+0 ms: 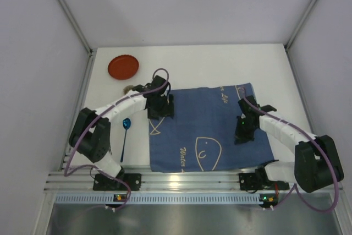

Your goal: Set the dinner table for one person

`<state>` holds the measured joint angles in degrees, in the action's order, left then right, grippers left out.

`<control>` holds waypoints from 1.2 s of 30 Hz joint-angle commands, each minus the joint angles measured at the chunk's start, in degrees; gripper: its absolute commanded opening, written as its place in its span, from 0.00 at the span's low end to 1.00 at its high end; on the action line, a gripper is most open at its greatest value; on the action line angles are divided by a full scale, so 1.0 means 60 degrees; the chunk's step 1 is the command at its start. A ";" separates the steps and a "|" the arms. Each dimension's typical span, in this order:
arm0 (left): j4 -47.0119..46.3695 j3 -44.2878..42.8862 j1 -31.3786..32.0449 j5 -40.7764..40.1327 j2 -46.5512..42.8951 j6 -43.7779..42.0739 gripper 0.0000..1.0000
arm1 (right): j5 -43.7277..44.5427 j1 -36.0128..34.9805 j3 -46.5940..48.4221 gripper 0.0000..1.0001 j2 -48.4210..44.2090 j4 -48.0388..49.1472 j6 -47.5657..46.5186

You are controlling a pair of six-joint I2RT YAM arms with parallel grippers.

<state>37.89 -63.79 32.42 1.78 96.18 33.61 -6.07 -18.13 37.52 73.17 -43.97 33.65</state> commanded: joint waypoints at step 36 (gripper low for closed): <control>-0.4088 0.0231 -0.3324 0.2456 0.0890 -0.0460 0.54 | 0.0279 0.0077 0.2082 0.00 0.1487 -0.0876 -0.0906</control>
<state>17.21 -60.77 12.73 13.32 101.60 31.40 -3.70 -18.11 48.05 81.52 -48.95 29.50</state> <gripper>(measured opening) 0.592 0.004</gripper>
